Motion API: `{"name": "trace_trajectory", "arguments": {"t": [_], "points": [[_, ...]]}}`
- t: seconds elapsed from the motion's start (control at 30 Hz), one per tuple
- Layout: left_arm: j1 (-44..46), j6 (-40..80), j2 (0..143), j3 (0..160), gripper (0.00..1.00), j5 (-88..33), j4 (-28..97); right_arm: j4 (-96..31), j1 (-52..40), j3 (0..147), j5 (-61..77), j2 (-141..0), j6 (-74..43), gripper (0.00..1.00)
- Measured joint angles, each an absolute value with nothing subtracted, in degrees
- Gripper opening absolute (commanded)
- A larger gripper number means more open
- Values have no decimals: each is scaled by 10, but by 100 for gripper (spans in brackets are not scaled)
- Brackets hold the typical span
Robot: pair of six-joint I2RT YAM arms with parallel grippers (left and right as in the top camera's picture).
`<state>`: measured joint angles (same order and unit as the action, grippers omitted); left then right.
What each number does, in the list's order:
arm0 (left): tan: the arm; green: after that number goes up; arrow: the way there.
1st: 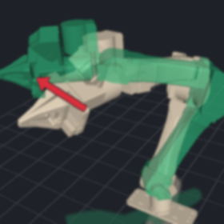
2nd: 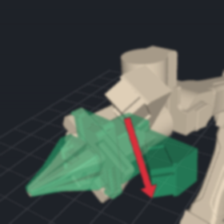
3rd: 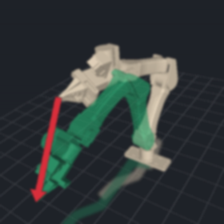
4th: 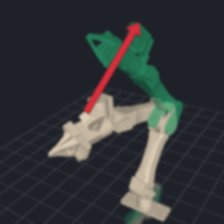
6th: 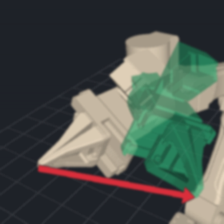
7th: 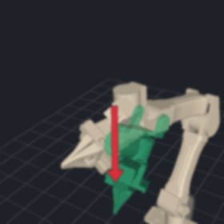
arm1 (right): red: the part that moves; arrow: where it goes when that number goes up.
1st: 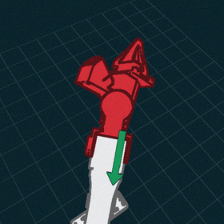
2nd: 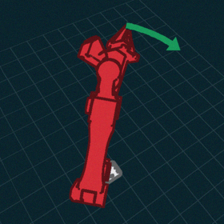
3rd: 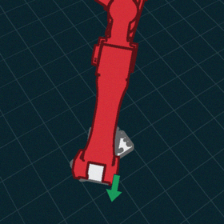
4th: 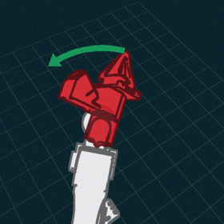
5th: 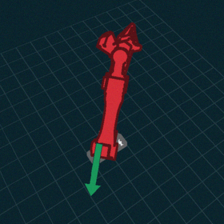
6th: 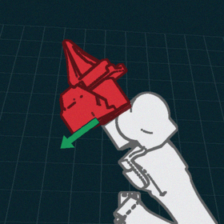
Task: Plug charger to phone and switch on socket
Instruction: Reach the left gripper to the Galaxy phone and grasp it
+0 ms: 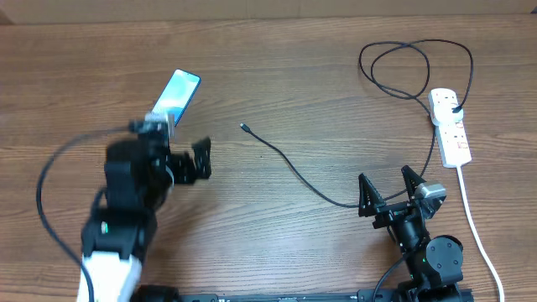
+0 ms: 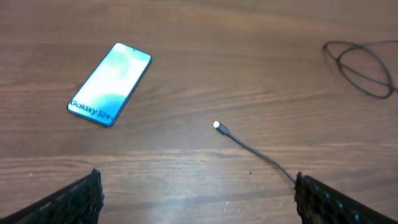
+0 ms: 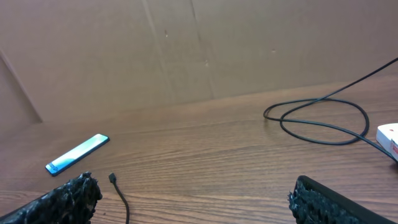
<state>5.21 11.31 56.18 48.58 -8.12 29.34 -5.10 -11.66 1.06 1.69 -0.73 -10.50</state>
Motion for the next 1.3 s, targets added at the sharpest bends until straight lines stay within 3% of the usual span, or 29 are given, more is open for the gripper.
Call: {"name": "trace_trajectory", "arguments": {"t": [0.27, 0.6, 0.87, 1.3], "points": [[52, 90, 754, 673, 100, -68, 432, -51, -117, 11, 17, -7, -105, 100], [52, 57, 834, 694, 99, -21, 385, -51, -117, 11, 17, -7, -105, 100], [51, -36, 852, 707, 100, -19, 364, -51, -117, 11, 17, -7, -105, 100], [18, -137, 1096, 912, 100, -6, 454, -51, -117, 11, 17, -7, -105, 100]]}}
